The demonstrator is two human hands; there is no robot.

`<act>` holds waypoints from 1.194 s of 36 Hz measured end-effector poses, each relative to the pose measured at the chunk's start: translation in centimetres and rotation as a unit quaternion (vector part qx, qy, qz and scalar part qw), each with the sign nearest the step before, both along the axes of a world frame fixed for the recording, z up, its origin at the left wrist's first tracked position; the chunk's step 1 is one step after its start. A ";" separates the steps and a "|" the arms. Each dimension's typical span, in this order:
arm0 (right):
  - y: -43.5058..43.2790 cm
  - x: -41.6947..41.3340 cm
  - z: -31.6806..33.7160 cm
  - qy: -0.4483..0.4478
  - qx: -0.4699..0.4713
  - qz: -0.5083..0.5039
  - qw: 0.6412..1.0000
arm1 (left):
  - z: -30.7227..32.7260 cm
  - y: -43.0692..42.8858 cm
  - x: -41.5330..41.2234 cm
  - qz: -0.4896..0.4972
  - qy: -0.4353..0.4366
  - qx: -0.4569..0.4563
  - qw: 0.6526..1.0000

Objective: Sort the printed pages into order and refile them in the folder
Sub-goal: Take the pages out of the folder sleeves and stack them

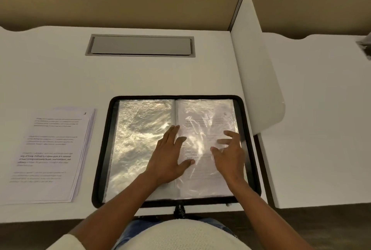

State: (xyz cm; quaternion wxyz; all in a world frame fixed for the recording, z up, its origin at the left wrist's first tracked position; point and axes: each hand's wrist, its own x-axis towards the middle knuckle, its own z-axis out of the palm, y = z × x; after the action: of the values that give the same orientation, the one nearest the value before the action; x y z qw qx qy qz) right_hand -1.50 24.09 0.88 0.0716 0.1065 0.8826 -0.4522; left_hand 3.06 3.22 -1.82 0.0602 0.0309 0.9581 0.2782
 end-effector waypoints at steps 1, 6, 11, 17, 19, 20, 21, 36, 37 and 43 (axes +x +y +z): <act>-0.3 0.0 0.4 -0.014 -0.031 0.001 0.999 | 0.5 0.3 -0.1 0.031 0.006 0.032 0.999; -2.5 0.5 3.4 -0.025 -0.141 0.063 0.988 | 4.8 1.2 -1.1 0.203 -0.005 0.169 0.964; -5.9 1.7 5.4 0.003 -0.218 0.176 0.960 | 10.5 0.1 -2.3 0.308 -0.070 0.259 0.913; -10.1 2.8 5.9 0.026 -0.251 0.285 0.925 | 11.9 -3.7 -2.1 0.355 -0.067 0.211 0.908; -11.0 2.9 6.0 0.032 -0.256 0.308 0.916 | 11.7 -5.2 -1.8 0.369 -0.066 0.207 0.904; -11.3 3.0 6.0 0.030 -0.261 0.319 0.910 | 11.8 -5.9 -1.5 0.374 -0.070 0.214 0.900; -11.6 3.0 6.0 0.027 -0.265 0.331 0.905 | 11.9 -6.5 -1.3 0.374 -0.077 0.225 0.896; -13.5 3.5 3.7 0.051 -0.227 0.353 0.906 | 10.7 -12.3 1.3 0.376 -0.085 0.282 0.879; -13.3 3.5 3.4 0.060 -0.221 0.347 0.909 | 10.3 -12.6 1.4 0.388 -0.078 0.272 0.877; -12.5 2.9 1.4 0.087 -0.133 0.314 0.936 | 6.2 -15.0 1.4 0.464 -0.067 0.189 0.863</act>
State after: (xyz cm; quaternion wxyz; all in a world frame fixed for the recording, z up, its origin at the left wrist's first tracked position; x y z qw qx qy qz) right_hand 1.45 11.61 2.25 0.1463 -0.2270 0.8055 -0.5275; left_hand 4.46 -11.75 4.39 -0.0184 -0.4250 0.7845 0.4512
